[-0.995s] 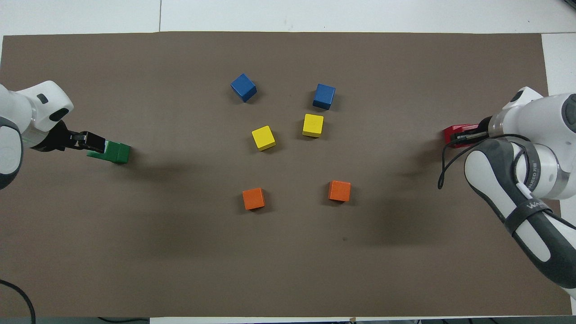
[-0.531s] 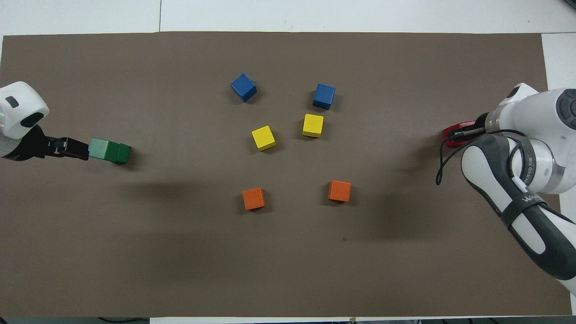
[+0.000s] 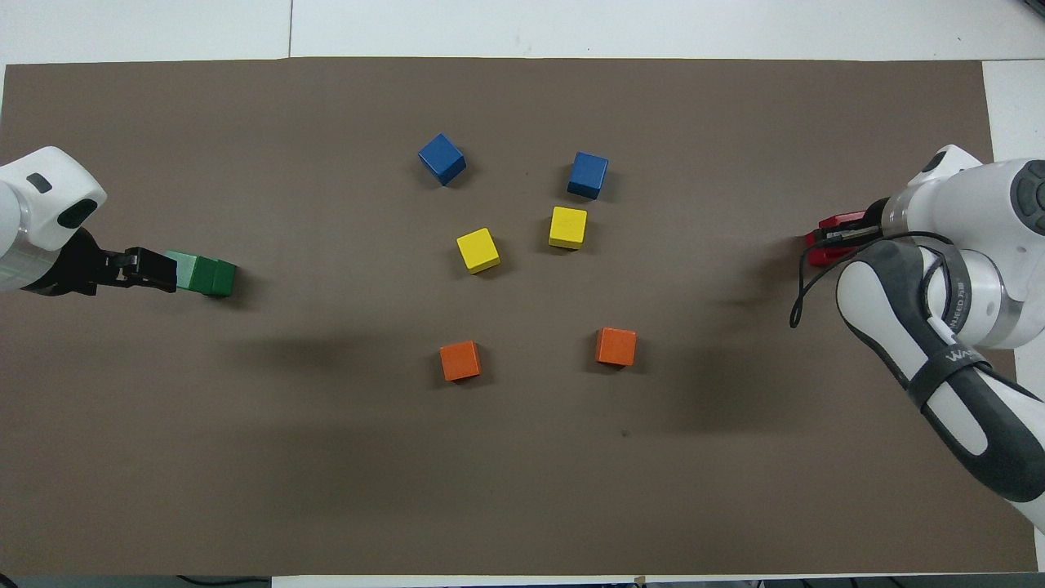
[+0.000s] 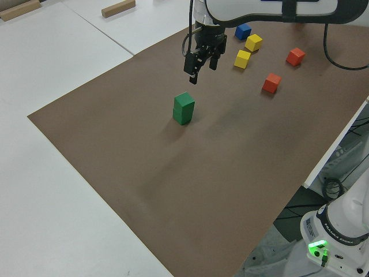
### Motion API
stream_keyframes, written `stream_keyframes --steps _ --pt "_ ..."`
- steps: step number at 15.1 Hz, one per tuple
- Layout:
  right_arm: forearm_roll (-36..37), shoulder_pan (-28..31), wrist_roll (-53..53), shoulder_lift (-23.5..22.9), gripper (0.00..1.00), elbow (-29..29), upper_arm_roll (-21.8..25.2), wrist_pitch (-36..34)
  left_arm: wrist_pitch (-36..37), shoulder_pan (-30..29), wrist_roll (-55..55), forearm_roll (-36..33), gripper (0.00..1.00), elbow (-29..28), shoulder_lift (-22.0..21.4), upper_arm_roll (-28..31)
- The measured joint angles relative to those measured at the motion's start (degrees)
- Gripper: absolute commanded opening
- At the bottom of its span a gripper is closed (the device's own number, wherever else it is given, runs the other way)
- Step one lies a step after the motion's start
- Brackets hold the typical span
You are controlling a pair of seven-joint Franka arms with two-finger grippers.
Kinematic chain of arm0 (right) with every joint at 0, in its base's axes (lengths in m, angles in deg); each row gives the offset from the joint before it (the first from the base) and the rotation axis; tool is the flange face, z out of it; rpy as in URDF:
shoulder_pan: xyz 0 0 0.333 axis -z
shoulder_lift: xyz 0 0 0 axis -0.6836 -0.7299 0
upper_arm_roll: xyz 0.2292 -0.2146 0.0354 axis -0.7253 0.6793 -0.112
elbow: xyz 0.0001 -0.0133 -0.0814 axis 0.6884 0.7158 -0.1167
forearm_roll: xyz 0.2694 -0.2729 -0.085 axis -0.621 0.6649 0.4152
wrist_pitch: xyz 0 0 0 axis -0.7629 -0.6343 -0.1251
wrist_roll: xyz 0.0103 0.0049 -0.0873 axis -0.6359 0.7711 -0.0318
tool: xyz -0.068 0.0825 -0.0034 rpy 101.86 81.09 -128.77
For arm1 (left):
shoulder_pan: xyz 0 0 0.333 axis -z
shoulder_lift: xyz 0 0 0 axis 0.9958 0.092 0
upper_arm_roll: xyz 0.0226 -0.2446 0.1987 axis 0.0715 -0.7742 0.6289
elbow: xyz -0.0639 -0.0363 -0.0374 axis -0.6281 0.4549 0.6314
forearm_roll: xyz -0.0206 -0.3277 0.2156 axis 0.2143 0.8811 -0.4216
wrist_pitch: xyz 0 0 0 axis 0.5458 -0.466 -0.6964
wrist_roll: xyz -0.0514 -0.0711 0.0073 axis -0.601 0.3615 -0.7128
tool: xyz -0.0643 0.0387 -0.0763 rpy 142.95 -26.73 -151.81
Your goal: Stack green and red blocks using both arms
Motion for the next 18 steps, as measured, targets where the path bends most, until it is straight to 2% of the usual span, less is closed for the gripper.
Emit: stream_keyframes --steps 7,12,18 --pt "-0.2 0.2 0.0 -0.6 1.00 0.8 0.2 0.1 1.1 0.0 -0.1 0.3 1.00 -1.9 -2.4 0.0" --pt "-0.2 0.3 0.0 -0.4 1.00 0.2 0.2 -1.3 0.7 0.1 -0.1 0.6 1.00 -2.0 -2.5 0.0" --pt "-0.2 0.1 0.0 6.8 1.00 -8.7 0.2 -21.1 -0.2 1.0 -0.2 0.7 1.00 -2.0 -2.5 -0.1"
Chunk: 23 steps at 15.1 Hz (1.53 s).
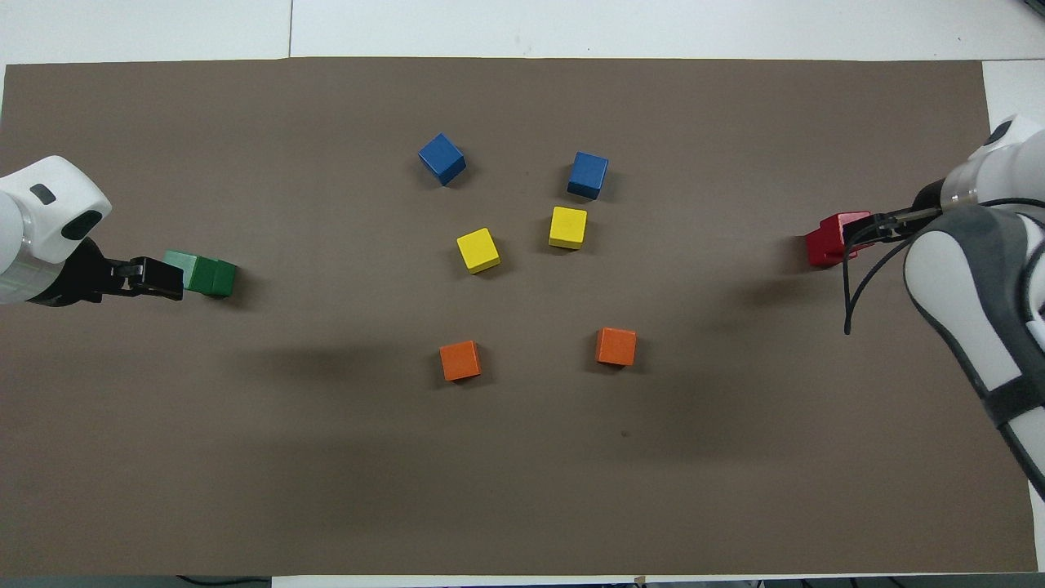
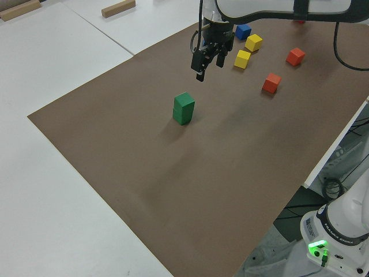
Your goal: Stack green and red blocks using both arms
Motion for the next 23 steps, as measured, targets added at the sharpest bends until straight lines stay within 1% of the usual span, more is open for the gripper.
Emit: stream_keyframes --steps 4,8,12,15,19,23 --pt "0.0 -0.1 0.0 5.5 1.00 -0.8 -0.1 -6.2 -0.3 0.9 0.0 0.0 1.00 0.0 0.0 0.0" --pt "0.0 -0.2 0.0 8.1 1.00 -1.1 -0.2 -8.7 -0.3 1.2 -0.1 0.0 1.00 0.1 0.0 0.0" --pt "0.0 -0.2 0.0 9.0 1.00 -4.6 -0.9 -15.5 0.5 1.2 -0.1 0.0 1.00 2.1 0.0 0.2" --pt "0.0 -0.2 0.0 9.0 1.00 -7.1 -1.2 -20.2 3.8 1.2 -0.1 0.0 1.00 5.3 -0.1 0.2" --pt "0.0 -0.2 0.0 9.1 1.00 -8.4 -1.3 -23.3 8.1 1.2 -0.1 0.0 1.00 9.5 -0.1 0.1" --pt "0.0 -1.0 0.0 10.0 1.00 -10.0 -1.0 -27.2 8.1 1.2 -0.1 0.0 1.00 10.2 -0.1 0.1"
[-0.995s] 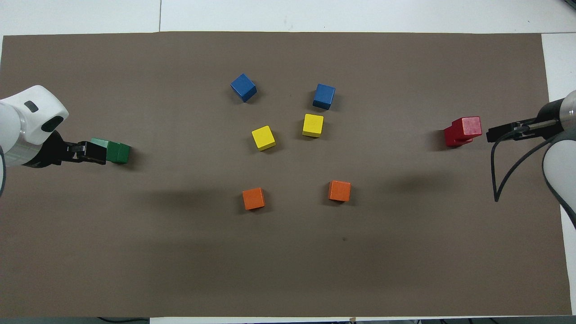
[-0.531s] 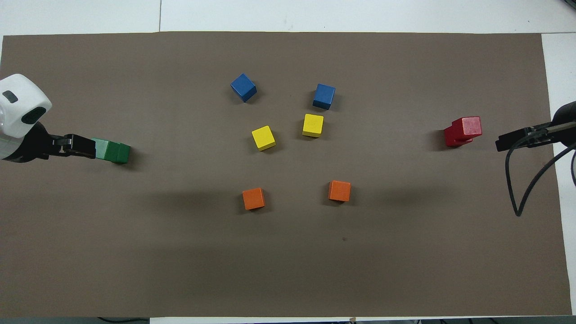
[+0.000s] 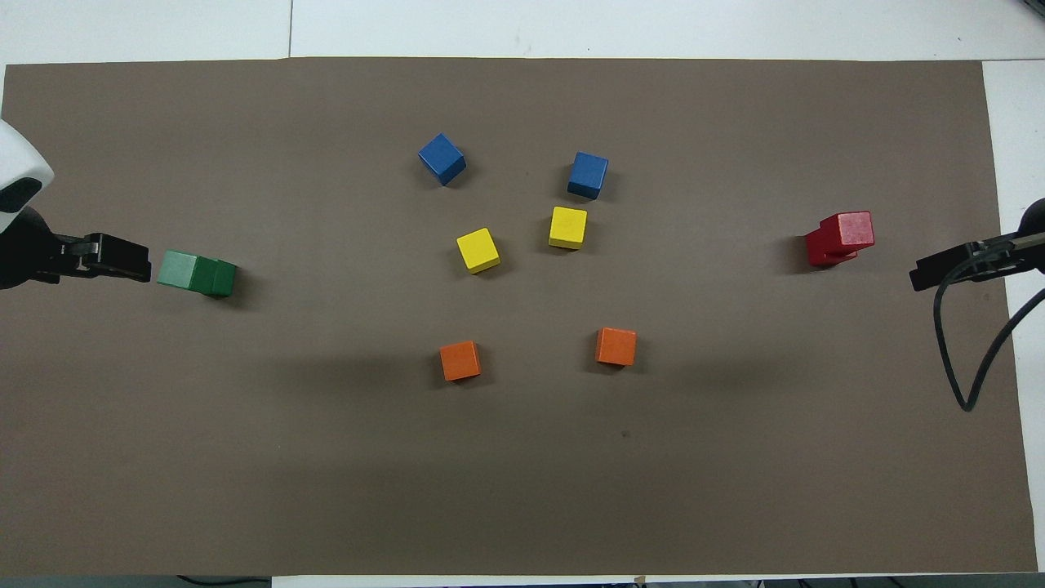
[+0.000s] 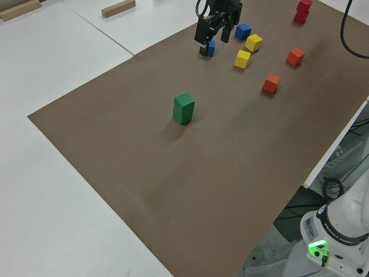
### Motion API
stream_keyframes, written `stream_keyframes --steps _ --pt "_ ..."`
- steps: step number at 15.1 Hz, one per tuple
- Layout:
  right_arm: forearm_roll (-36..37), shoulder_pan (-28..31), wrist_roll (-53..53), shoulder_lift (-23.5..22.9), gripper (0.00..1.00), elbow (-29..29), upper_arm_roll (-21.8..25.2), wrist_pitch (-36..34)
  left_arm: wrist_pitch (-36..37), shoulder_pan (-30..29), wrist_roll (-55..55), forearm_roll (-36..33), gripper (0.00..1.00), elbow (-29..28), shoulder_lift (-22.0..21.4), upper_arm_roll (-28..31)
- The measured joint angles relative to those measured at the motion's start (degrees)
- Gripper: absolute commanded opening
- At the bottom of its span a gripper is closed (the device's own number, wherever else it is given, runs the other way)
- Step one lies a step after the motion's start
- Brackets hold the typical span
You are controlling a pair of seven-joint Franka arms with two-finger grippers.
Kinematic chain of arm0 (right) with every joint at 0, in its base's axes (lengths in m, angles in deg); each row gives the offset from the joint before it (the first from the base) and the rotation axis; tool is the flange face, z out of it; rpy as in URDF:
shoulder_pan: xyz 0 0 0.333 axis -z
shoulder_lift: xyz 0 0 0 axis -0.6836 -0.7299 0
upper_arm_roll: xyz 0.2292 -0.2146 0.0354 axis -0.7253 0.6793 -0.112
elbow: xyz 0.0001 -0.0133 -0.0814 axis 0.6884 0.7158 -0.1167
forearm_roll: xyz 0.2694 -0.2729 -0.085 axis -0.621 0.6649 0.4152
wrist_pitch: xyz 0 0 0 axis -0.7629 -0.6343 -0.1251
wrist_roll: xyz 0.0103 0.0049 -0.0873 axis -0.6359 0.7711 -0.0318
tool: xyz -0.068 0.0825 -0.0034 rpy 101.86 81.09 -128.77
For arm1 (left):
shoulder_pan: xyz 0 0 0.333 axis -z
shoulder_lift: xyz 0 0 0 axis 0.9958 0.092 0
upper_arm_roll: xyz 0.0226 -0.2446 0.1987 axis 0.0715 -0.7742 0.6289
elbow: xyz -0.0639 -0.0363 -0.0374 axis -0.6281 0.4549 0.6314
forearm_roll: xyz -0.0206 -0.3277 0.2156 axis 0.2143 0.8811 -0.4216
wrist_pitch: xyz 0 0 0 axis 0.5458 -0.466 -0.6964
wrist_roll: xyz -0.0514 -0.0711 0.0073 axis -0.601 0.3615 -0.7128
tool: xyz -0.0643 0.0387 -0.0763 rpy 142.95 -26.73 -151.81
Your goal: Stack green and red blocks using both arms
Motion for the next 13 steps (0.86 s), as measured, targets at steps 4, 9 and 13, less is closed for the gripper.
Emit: stream_keyframes --steps 4,9,13 --pt "0.0 -8.8 0.0 0.9 1.00 -0.1 7.9 -0.5 0.0 0.0 0.0 0.0 1.00 0.5 0.0 -0.1" --pt "0.0 -10.6 0.0 0.9 1.00 -0.1 10.3 -0.5 0.2 0.0 0.0 0.0 1.00 0.7 0.0 -0.1" --pt "0.0 -10.5 0.0 0.9 1.00 -0.4 10.3 -0.5 0.3 0.0 0.0 0.0 1.00 0.7 0.0 -0.1"
